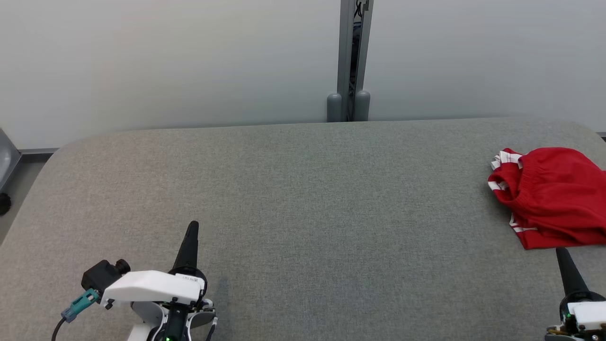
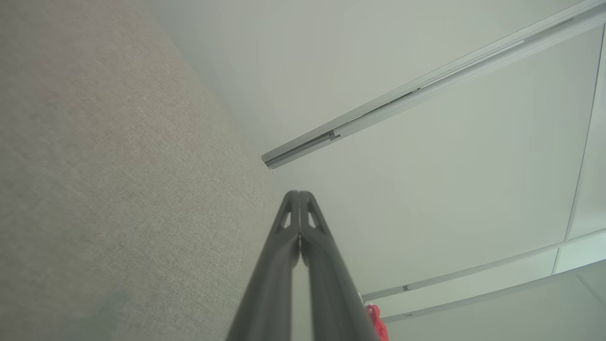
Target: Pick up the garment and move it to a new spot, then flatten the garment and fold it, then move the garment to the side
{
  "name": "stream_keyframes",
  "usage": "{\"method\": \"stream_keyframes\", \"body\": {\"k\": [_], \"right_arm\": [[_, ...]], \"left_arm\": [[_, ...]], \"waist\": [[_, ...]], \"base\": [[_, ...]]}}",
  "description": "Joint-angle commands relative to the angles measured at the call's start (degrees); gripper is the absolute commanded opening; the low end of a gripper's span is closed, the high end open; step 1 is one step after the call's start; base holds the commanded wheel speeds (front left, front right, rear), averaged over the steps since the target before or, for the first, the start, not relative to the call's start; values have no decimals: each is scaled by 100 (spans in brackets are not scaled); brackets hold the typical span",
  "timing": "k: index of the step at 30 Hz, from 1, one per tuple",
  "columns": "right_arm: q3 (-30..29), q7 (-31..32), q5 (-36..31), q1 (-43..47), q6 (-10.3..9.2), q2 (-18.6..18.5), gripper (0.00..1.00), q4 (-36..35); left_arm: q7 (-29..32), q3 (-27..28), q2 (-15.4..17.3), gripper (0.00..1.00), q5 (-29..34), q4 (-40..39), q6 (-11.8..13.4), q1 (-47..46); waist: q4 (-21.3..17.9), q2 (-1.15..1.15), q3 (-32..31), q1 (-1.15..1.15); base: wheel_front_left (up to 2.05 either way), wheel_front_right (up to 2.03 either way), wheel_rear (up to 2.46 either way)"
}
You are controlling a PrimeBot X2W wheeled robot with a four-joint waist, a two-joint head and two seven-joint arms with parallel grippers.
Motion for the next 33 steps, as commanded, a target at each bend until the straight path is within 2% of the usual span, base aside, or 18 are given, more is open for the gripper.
{"method": "stream_keyframes", "body": {"k": [1,33], "right_arm": [[-75,62,122,-132,1,-62,0,-40],[-657,611,1584,-351,1,-38,0,63]], "left_arm": [[17,-3,20,0,-127,-21,-64,-202],[274,-21,27,0,-1633,227,-262,-687]], "waist": [[-1,0,4,0],[-51,0,144,0]], "base": [[0,0,0],[0,0,0]]}}
